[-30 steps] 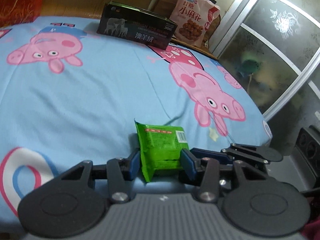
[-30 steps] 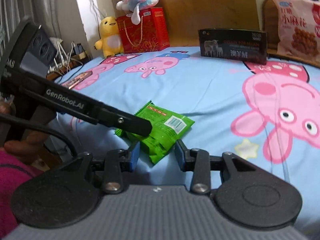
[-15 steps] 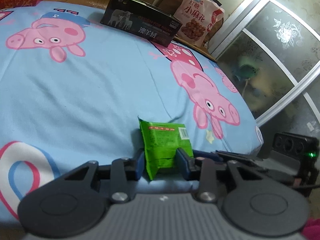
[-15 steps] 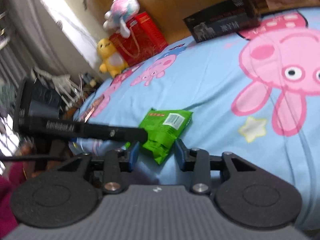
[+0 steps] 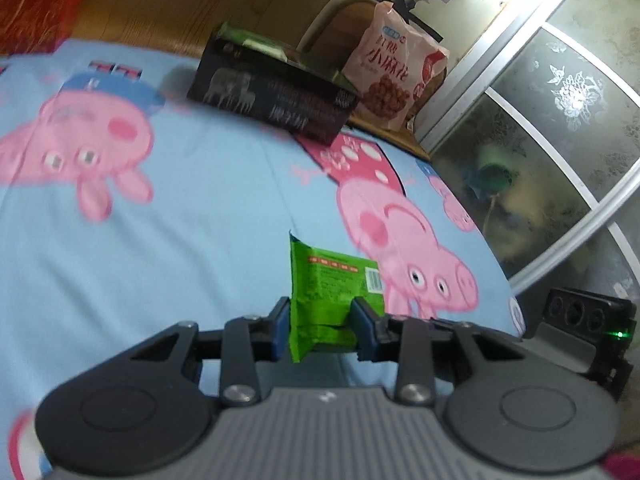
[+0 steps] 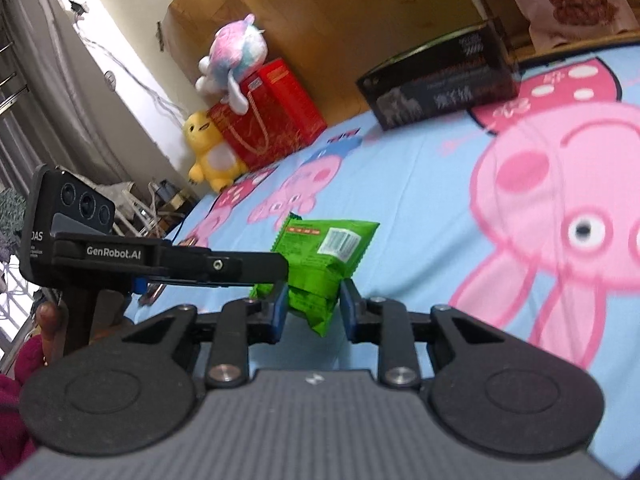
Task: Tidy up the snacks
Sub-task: 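Carry the bright green packet into the black tin and open the left gripper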
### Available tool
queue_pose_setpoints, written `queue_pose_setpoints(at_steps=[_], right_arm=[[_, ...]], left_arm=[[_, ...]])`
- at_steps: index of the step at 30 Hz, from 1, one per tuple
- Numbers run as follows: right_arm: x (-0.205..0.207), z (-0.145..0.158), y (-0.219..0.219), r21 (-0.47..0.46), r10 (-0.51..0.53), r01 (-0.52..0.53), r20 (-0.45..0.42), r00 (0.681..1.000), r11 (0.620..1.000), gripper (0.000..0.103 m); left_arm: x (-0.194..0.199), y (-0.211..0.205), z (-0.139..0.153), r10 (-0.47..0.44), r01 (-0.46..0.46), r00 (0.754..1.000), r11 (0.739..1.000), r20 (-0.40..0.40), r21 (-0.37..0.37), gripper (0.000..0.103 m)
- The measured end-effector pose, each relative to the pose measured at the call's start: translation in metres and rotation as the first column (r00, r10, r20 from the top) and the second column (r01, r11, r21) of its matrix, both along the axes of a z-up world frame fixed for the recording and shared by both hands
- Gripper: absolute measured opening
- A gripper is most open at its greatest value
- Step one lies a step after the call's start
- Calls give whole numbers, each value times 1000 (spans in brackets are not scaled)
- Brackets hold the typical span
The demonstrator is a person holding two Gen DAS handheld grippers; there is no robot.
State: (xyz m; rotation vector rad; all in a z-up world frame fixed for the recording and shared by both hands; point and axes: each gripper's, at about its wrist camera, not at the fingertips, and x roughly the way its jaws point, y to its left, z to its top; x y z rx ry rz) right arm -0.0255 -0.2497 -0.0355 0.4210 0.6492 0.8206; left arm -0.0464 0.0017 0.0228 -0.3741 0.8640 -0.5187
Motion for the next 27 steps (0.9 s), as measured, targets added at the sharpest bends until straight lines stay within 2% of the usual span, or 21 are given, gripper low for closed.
queue_pose_setpoints(at_steps=[8,16,20,23,27], right_arm=[[64,28,-2,49,-71,69,46,996,996,28],[158,64,-3,50,-158,153,148,976,987,28],[205,63,-4,28,-183,181,130,974,983,28],[229,57,1,-43,-192,200,142,971,979,29],[234,54,9,-127,-236,268,221,946,955,37]], left_arm=[[73,-12,35,6,-7,998,1000,67,19,32],[178,-34,76,37,-47,983,997,180,56,35],[232,-43,72,68,-79,984,995,164,62,35],[258,-48,61,81,-93,987,992,137,84,35],[272,-55,49,94,-114,986,982,139,147,34]])
